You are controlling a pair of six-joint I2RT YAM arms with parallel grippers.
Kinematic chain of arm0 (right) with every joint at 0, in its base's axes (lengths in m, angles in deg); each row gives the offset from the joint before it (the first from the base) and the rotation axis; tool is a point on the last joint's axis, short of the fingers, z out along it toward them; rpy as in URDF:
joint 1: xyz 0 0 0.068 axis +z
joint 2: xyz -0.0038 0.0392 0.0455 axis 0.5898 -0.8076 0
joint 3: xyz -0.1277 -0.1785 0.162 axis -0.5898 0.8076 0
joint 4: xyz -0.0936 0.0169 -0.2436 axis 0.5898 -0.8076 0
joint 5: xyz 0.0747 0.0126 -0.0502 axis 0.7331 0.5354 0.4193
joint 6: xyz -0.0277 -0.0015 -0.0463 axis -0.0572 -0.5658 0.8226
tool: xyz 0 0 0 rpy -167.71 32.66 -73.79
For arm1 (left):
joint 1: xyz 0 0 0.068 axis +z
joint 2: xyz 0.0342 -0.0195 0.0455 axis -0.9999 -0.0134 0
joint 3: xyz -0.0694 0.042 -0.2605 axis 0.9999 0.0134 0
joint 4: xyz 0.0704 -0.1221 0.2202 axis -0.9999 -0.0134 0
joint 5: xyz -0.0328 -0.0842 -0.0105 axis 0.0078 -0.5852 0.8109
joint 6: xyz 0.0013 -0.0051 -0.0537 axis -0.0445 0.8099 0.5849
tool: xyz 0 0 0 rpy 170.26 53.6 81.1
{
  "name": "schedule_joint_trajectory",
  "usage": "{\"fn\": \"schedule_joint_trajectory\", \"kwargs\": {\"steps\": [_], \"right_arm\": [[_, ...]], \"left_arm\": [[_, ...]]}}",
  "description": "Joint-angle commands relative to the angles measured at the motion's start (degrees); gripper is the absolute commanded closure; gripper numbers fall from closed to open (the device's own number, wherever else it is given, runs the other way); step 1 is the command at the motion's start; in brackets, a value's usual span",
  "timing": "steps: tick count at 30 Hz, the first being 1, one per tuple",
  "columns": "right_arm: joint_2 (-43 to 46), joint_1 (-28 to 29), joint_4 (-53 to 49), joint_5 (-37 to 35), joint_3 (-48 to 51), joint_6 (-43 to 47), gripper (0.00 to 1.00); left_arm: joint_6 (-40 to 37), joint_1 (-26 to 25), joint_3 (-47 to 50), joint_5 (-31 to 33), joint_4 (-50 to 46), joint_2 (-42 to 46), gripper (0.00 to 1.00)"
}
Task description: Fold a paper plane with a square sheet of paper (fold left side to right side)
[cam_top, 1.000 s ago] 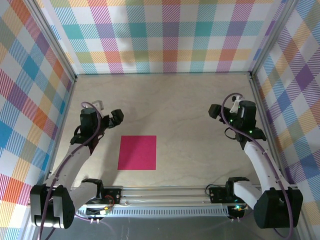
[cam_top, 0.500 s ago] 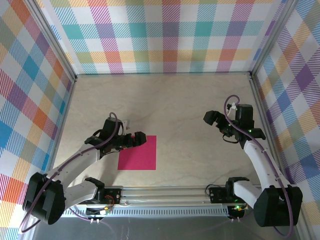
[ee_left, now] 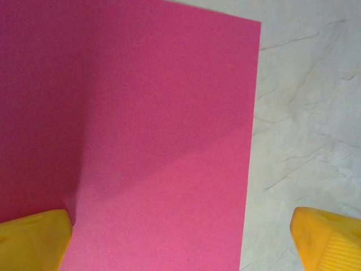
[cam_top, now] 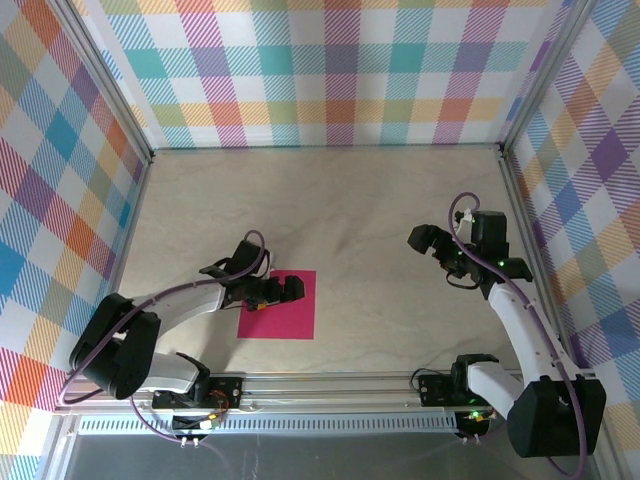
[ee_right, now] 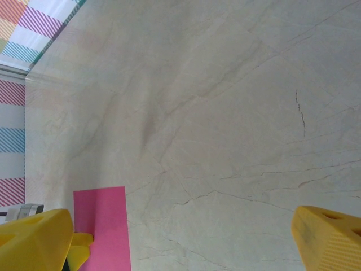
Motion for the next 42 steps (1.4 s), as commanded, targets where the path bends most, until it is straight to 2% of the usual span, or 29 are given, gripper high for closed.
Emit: {"fn": "schedule_joint_trajectory", "kwargs": {"steps": [1,9,19,25,33,39,42], "right_arm": [[1.2,-0.1,-2.0,-0.9,-0.7,1.5,0.01],[3.0,-0.1,-3.2,-2.2,-0.8,2.1,0.01],[4.4,0.0,-4.2,-3.8,0.6,2.7,0.01],[4.7,0.0,-4.7,-4.4,0.7,3.6,0.01],[3.6,0.0,-4.8,-4.7,0.2,4.5,0.01],[-0.3,0.6,-4.1,-4.8,-2.0,7.3,0.01],[-3.8,3.6,-2.6,-6.3,-3.5,8.0,0.01]], "left_arm": [[1.9,-1.3,-0.5,0.3,2.5,-3.7,0.0],[2.5,-3.2,-7.0,1.6,5.4,-12.6,0.0],[4.9,-6.6,-21.0,3.9,7.3,-25.6,0.0],[7.5,-7.9,-24.6,4.3,10.0,-29.3,0.0],[5.0,-8.4,-26.8,3.9,7.2,-24.9,0.0],[3.8,-7.5,-23.3,8.0,7.8,-15.0,0.0],[3.7,-6.4,-20.2,8.4,7.7,-10.9,0.0]]}}
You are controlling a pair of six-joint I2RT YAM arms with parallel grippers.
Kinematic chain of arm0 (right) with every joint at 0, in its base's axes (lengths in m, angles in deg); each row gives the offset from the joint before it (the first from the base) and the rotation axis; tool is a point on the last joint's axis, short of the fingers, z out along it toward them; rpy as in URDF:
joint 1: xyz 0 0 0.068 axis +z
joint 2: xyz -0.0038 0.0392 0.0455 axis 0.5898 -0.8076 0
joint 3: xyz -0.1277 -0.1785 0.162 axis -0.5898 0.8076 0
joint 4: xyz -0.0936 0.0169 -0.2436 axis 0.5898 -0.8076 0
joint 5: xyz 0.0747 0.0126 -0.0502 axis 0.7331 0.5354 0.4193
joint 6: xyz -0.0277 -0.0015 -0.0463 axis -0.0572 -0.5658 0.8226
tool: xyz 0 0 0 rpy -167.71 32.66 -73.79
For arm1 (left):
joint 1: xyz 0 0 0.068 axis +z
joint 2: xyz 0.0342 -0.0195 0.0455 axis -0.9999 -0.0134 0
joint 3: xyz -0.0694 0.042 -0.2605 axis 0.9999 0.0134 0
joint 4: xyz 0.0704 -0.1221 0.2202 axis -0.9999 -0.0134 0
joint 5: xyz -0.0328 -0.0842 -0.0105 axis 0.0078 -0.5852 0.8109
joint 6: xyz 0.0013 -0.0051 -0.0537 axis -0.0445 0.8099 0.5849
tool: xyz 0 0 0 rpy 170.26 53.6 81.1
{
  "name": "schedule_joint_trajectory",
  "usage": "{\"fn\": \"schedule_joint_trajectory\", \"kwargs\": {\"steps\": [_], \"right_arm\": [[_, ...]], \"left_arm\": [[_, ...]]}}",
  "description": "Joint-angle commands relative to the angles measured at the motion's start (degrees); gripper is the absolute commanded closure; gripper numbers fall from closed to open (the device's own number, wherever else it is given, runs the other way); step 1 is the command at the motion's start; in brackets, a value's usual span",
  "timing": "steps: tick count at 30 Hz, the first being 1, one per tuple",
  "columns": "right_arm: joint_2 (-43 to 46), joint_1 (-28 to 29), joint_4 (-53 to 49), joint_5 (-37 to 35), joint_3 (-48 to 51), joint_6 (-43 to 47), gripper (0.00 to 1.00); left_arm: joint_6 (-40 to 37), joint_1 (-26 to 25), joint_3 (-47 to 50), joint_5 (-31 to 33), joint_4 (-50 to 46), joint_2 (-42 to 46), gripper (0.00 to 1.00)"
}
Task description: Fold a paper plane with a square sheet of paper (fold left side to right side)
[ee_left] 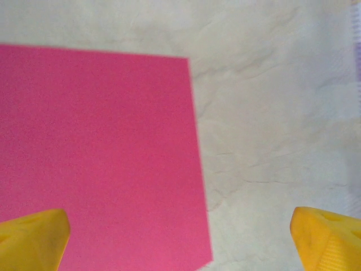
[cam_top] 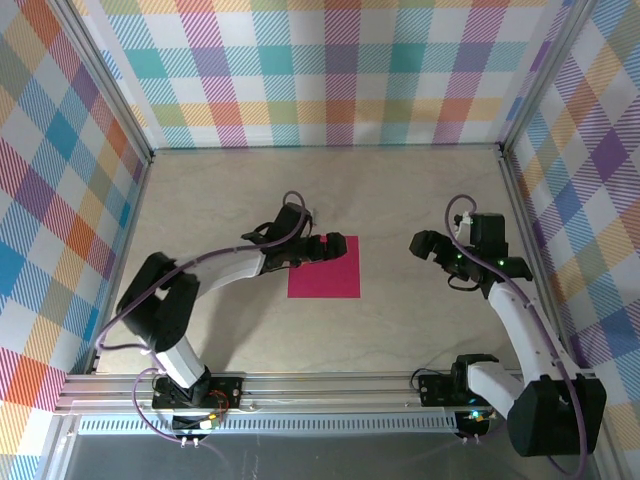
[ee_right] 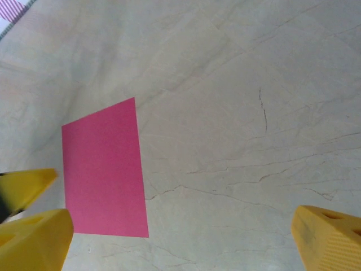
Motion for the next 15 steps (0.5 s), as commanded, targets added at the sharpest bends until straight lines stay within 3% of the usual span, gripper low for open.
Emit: {"fn": "schedule_joint_trajectory", "kwargs": {"steps": [1,8,15], "right_arm": [[-3.6,3.9,1.6,-1.3,-3.4,2.9,0.01],[-17.4,16.4,5.5,-7.1,-10.8,5.6,0.01],[-35.5,23.4,7.8,-9.7,-21.6,7.5,0.02]], "left_arm": [[-1.3,1.3,3.5,1.7,-1.2,5.1,0.0],[0.9,6.9,12.8,-0.9,-0.3,12.9,0.06],[1.9,8.6,15.1,-6.5,1.7,10.6,0.31]]}}
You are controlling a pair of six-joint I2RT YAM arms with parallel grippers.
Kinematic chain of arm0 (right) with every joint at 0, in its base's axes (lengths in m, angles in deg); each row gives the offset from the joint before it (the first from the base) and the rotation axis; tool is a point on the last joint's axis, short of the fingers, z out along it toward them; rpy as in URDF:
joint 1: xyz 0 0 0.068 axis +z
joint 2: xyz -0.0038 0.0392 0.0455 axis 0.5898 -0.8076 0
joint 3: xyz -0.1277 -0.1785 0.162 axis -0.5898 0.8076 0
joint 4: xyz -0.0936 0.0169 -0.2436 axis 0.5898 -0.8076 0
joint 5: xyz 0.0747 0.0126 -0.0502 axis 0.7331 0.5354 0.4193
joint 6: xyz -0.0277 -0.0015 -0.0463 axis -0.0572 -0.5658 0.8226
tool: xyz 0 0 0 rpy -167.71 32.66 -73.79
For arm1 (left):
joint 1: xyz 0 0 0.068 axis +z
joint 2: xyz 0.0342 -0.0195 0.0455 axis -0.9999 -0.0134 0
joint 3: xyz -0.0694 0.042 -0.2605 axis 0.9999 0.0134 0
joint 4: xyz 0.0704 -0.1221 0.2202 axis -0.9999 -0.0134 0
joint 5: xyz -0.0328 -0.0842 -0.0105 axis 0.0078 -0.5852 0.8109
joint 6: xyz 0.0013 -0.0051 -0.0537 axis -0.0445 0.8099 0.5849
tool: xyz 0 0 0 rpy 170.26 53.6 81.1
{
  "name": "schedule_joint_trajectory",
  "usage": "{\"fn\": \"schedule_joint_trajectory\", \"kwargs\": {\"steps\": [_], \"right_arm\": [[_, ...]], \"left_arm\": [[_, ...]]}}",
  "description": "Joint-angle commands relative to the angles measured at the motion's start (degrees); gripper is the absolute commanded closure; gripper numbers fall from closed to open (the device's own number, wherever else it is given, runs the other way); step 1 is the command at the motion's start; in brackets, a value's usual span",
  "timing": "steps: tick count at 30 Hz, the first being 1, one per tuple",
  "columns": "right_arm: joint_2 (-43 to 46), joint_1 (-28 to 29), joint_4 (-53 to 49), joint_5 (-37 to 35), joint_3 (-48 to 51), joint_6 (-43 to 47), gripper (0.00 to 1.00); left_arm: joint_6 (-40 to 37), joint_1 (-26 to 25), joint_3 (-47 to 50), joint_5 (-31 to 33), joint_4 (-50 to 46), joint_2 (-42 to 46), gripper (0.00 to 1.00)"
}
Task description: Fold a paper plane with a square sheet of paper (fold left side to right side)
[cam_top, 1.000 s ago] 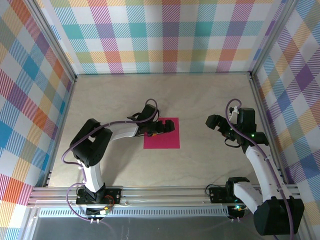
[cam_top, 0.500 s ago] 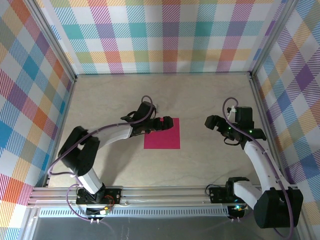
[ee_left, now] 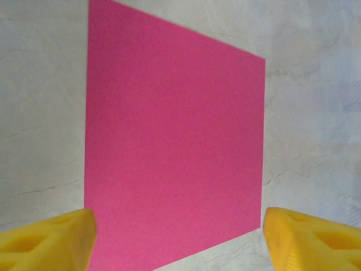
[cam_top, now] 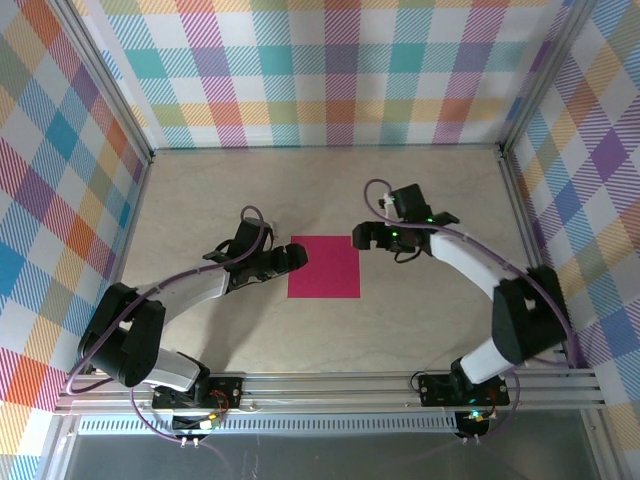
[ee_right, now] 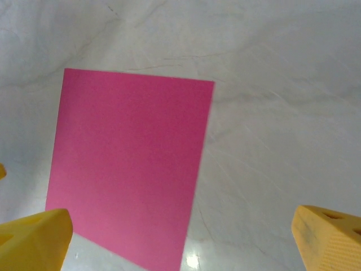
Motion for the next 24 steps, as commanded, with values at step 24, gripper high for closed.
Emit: {"fn": "schedule_joint_trajectory", "kwargs": {"steps": [24], "right_arm": [[-26.8,6.7,-4.2,-4.0,-18.3,2.4,0.2]], "left_arm": [[0.0,-1.0,-4.0,-8.1,1.0,-15.2,0.51]]}}
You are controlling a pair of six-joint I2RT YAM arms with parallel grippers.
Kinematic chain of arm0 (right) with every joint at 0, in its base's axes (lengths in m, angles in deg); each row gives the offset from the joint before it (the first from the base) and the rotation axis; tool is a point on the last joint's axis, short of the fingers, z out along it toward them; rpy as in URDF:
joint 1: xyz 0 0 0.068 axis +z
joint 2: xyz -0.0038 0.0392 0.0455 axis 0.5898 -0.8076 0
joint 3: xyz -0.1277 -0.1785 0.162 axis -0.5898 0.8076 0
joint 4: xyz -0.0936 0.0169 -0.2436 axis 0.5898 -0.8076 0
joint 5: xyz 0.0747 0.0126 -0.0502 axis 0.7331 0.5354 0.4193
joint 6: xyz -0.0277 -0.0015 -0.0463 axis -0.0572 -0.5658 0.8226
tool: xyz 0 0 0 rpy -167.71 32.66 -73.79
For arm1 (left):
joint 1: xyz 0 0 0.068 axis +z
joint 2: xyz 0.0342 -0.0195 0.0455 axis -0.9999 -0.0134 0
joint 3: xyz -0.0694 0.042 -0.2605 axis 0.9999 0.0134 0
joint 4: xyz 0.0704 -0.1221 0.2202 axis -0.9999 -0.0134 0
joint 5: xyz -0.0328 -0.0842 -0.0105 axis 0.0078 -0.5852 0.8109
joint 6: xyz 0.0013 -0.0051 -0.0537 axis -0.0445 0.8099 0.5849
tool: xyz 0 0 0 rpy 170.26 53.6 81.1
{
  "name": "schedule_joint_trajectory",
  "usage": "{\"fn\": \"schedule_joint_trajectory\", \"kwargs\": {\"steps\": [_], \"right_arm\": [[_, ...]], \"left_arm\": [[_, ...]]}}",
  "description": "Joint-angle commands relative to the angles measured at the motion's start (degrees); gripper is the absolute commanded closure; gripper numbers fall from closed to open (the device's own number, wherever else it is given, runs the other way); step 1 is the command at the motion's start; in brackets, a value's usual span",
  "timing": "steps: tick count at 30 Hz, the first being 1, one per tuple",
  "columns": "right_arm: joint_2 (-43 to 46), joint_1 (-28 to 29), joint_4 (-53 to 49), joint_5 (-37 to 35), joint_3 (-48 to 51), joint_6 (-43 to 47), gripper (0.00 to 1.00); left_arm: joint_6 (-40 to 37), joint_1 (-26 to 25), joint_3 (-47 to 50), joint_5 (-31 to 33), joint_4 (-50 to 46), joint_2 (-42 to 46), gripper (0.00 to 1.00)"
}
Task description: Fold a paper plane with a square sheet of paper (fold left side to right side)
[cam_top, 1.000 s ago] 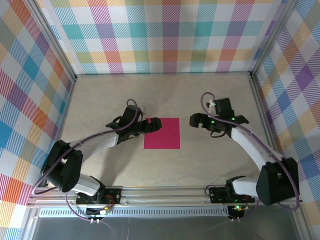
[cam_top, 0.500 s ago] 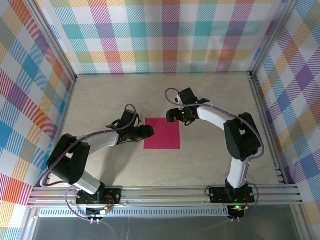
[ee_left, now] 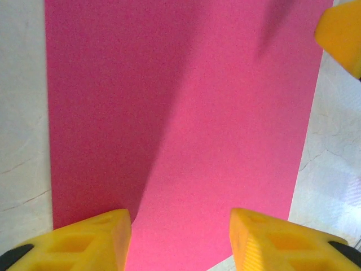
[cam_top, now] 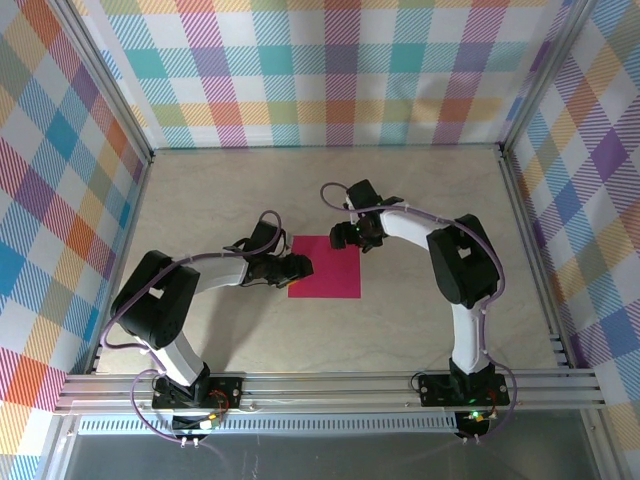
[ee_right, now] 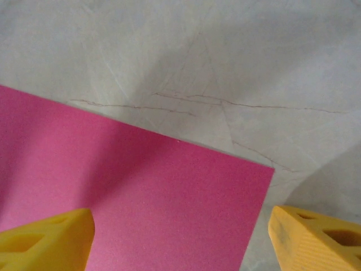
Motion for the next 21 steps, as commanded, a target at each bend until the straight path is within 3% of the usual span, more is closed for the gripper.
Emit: {"fn": "schedule_joint_trajectory", "kwargs": {"steps": [1,13,21], "right_arm": [[-1.6,1.4,-2.1,1.1,-0.6,0.1,0.22],[1.5,5.1,-3.8,2.1,2.8,-2.2,0.26],[3.2,6.1,-4.8,3.3,3.7,-3.1,0.4]], "left_arm": [[-0.2,-0.7,-0.6,-0.3,-0.7,-1.3,0.5],[0.3,-1.1,0.3,0.0,0.5,-2.2,0.5],[0.7,-1.1,0.3,-0.5,1.4,-1.7,0.5]]}}
